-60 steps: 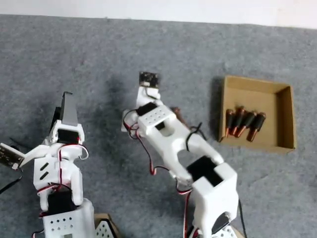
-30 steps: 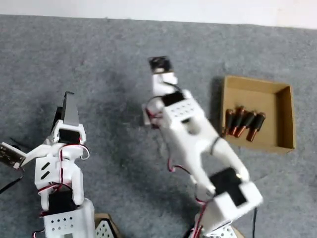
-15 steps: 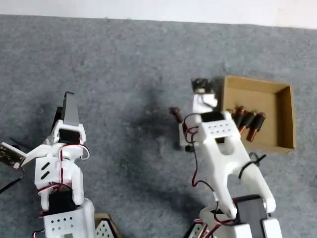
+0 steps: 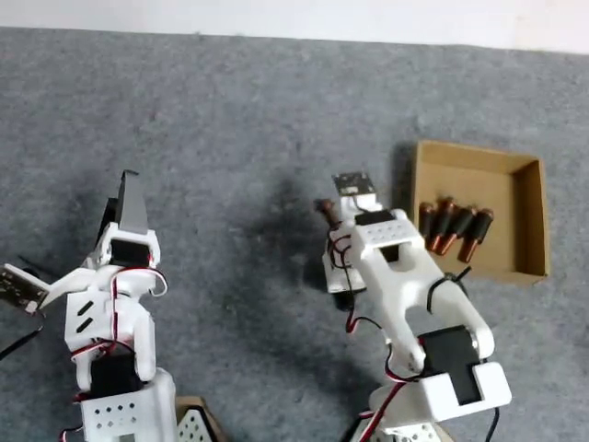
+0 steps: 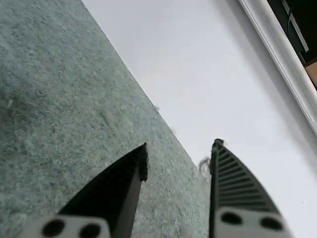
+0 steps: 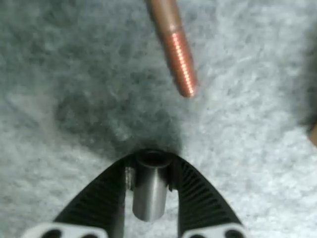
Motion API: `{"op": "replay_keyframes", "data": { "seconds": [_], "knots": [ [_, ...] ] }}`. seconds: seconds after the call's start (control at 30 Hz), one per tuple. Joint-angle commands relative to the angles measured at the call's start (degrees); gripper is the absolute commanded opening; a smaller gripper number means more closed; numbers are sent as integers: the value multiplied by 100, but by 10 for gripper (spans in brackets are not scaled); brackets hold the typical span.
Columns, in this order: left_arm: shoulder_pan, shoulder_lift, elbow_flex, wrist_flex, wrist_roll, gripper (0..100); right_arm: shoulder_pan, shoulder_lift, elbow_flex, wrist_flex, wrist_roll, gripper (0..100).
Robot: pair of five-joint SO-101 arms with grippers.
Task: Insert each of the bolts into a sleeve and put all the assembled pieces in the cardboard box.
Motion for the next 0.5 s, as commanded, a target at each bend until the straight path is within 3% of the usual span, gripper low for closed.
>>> {"op": "replay_keyframes", "data": {
  "seconds": [0.0,0.47],
  "knots": [
    [75,-75,31,-105,35,200,-75,224,66,66,44,15],
    [75,-75,31,-105,35,200,-75,215,66,110,44,17]
  ]
}}
